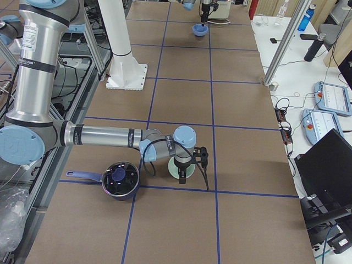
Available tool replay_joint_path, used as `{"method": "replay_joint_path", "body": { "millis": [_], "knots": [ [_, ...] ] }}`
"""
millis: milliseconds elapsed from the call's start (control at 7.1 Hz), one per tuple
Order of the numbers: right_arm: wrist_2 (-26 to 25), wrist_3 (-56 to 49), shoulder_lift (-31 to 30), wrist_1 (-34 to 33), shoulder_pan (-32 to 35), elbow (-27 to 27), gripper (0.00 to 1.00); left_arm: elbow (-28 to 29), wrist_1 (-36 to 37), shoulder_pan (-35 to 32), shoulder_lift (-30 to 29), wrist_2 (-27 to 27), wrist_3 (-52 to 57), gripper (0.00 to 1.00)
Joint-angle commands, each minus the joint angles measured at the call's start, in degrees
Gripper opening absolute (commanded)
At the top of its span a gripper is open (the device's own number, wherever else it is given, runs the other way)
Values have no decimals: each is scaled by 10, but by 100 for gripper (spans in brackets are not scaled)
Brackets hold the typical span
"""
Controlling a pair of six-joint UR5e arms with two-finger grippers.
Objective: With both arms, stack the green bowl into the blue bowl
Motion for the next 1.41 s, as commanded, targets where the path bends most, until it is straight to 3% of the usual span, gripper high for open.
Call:
{"method": "replay_joint_path", "body": {
  "millis": [0,141,423,563,845,986,1268],
  "knots": [
    [-10,-1,-1,7,-1,-18,100,13,-15,3,-3,4,-1,97],
    [-12,-2,-1,8,0,-22,100,13,-15,3,-3,4,-1,93],
    [-13,-2,0,8,-1,-22,100,15,-15,3,-4,4,-1,73],
    [-13,-2,0,8,-1,-22,100,17,-15,6,-8,4,-1,68],
    [-14,-1,2,7,-1,-23,100,20,-16,8,-8,4,1,68],
    [-14,-1,4,8,-1,-23,100,19,-16,8,-8,4,2,54],
    [-14,-1,4,7,-1,-21,100,20,-16,8,-8,5,4,11]
  ]
}}
